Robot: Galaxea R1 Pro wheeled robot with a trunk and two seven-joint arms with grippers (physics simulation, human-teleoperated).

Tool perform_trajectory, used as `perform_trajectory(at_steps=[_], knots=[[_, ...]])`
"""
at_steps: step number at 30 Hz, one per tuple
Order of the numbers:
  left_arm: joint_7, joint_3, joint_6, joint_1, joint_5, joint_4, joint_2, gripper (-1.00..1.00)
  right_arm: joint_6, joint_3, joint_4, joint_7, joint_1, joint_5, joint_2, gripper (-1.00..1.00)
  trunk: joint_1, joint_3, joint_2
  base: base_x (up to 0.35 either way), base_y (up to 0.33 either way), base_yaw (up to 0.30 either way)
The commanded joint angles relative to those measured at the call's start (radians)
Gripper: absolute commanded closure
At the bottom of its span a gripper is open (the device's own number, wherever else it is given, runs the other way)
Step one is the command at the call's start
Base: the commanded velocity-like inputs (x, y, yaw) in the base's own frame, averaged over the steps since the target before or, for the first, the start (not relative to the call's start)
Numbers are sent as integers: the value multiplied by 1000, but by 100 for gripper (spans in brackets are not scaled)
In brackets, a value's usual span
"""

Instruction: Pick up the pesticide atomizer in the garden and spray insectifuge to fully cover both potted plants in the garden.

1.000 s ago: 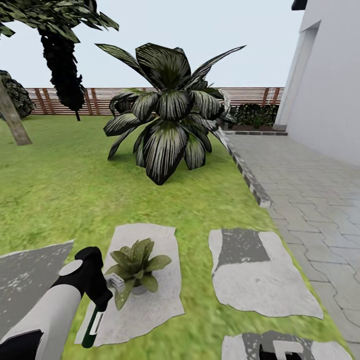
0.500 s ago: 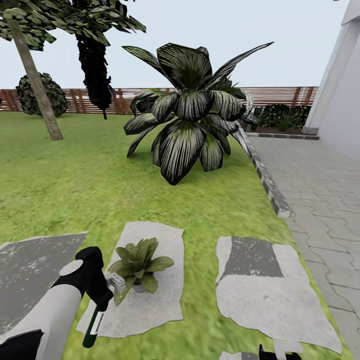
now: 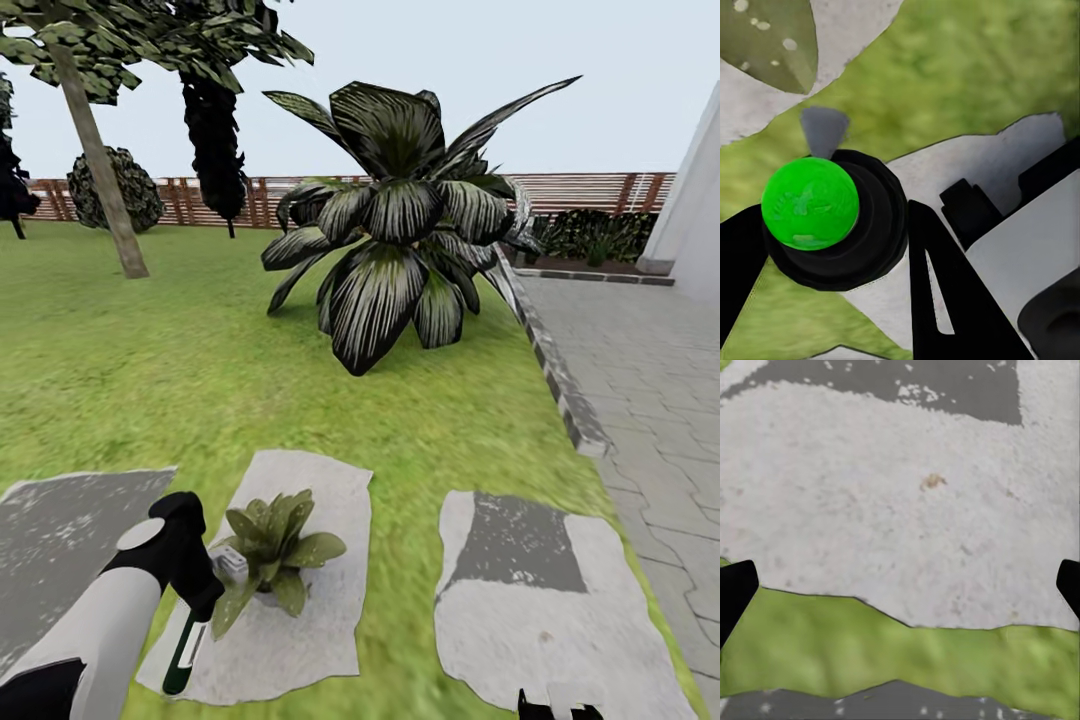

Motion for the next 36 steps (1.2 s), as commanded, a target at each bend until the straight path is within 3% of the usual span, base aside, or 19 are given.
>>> perform_trajectory(at_steps=[1,10,18,28,36], knots=[[-11,3,10,-4,-10,-1,0,100,-3,-8,1,-3,-1,11,0,-100,0,-1,0,190,-7,1],[-78,-11,2,-23,-28,0,-3,100,-3,-8,2,-2,-1,12,-3,-100,0,-1,0,45,-1,0],[-83,-12,2,-24,-27,0,-1,100,-3,-8,3,-2,-1,12,-4,-100,0,-1,0,0,-22,0],[-82,-12,7,-22,-26,0,-3,100,-3,-8,1,-3,-1,12,-2,-100,0,-1,0,0,-256,18],[-81,-12,9,-22,-26,0,1,100,-3,-8,2,-3,-1,12,0,-100,0,-1,0,-39,-273,247]])
